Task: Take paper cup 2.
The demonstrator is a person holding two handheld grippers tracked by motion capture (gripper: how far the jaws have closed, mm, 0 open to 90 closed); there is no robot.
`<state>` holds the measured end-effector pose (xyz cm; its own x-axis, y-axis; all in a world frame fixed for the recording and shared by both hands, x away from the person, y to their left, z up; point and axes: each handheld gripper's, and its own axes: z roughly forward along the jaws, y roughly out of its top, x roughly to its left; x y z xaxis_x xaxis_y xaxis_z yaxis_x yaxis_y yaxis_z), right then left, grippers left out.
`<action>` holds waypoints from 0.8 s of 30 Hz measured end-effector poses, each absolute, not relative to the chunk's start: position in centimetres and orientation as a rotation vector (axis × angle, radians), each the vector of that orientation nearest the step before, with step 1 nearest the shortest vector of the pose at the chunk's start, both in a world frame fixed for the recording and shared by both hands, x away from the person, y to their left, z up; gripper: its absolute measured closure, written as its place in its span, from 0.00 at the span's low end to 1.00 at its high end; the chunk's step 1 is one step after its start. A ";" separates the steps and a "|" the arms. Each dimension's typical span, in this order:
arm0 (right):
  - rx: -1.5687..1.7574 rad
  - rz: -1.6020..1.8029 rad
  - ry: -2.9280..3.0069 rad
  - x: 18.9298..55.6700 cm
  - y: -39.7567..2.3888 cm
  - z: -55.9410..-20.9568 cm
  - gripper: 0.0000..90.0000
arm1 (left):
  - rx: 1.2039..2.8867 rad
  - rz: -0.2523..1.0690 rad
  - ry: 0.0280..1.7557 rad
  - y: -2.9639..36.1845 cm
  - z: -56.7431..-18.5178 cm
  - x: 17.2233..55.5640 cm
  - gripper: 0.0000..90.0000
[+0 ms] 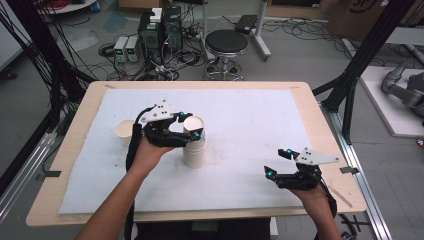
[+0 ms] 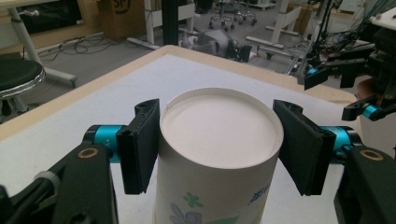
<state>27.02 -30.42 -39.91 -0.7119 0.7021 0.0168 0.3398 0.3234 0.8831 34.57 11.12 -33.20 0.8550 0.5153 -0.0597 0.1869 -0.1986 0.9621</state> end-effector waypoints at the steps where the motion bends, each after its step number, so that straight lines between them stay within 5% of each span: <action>1: 0.930 1.350 2.227 27.0 -30.4 -39.9 0.22 | 1.761 0.324 0.532 11.2 -32.9 34.5 0.39; 24: 0.925 1.354 2.232 27.2 -30.0 -39.9 0.22 | 1.524 0.467 0.543 17.8 -26.8 31.1 0.40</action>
<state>27.21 -30.00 -39.93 -0.7163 0.6974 0.0228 0.3424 0.3229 0.8823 31.11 17.80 -26.83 0.7984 0.6007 -0.0409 0.0492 0.0027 0.9988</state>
